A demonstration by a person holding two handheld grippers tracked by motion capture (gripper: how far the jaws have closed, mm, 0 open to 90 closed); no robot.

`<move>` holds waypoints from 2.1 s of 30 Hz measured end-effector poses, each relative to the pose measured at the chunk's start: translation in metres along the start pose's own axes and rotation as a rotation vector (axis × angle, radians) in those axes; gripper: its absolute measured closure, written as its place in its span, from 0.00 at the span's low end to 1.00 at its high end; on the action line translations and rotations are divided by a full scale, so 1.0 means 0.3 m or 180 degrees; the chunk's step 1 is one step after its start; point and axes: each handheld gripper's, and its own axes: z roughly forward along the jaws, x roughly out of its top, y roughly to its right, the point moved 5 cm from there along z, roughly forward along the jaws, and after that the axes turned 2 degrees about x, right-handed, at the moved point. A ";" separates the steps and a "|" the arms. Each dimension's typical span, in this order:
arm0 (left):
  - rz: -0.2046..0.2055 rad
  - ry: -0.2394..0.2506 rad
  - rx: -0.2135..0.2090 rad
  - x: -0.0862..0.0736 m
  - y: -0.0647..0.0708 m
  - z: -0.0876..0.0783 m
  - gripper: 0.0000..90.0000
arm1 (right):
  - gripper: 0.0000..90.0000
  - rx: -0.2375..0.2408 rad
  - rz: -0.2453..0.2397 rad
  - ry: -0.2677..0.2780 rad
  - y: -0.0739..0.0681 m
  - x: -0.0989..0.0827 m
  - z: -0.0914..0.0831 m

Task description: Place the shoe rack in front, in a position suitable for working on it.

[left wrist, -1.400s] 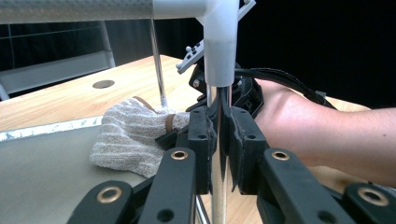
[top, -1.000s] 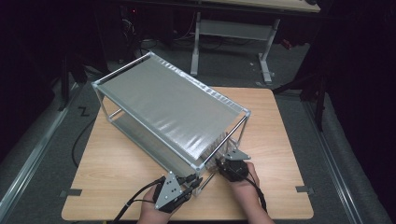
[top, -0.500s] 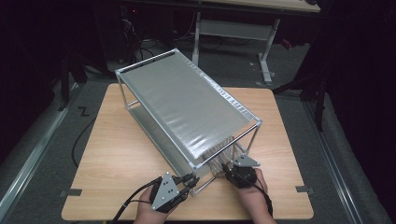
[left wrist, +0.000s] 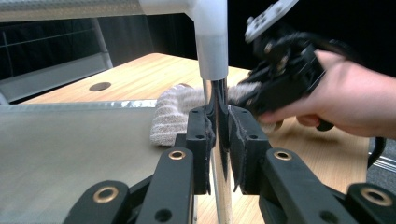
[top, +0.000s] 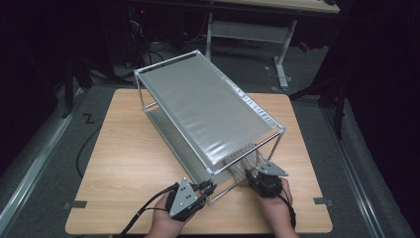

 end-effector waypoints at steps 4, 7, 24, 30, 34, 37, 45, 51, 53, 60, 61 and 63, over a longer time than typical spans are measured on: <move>0.0026 0.0020 -0.0031 -0.002 0.007 0.002 0.87 | 0.72 -0.0113 0.0079 0.0180 0.040 -0.012 -0.096; 0.0012 0.0009 -0.0044 -0.008 0.008 -0.004 0.84 | 0.72 -0.0230 0.0102 0.0281 0.062 -0.040 -0.144; -0.0025 -0.0361 0.0036 -0.237 -0.146 -0.127 0.53 | 0.68 -0.0183 0.0202 0.0141 0.084 -0.124 -0.076; -0.0261 -0.0233 -0.0003 -0.248 -0.196 -0.145 0.46 | 0.66 -0.0168 0.0177 0.0113 0.077 -0.131 -0.068; -0.0310 -0.0253 0.0113 -0.254 -0.214 -0.151 0.41 | 0.67 -0.0080 0.0235 0.0114 0.065 -0.130 -0.069; -0.0251 -0.0261 0.0199 -0.250 -0.223 -0.158 0.40 | 0.67 0.0037 0.0175 0.0126 0.034 -0.125 -0.074; -0.0251 -0.0292 0.0295 -0.254 -0.239 -0.159 0.40 | 0.66 0.0304 -0.0054 0.0126 -0.090 -0.104 -0.083; -0.0216 -0.0311 0.0290 -0.254 -0.232 -0.149 0.40 | 0.64 0.0523 -0.0174 0.0100 -0.181 -0.103 -0.090; -0.0204 -0.0320 0.0279 -0.254 -0.229 -0.145 0.40 | 0.64 0.0605 -0.0198 0.0094 -0.206 -0.103 -0.094; -0.0183 -0.0310 0.0275 -0.253 -0.226 -0.134 0.41 | 0.64 0.0763 -0.0355 0.0119 -0.267 -0.101 -0.103; -0.0181 -0.0309 0.0275 -0.253 -0.226 -0.135 0.41 | 0.64 0.0745 -0.0382 0.0115 -0.270 -0.102 -0.102; -0.0186 -0.0303 0.0276 -0.252 -0.225 -0.136 0.41 | 0.64 0.0732 -0.0394 0.0114 -0.269 -0.102 -0.100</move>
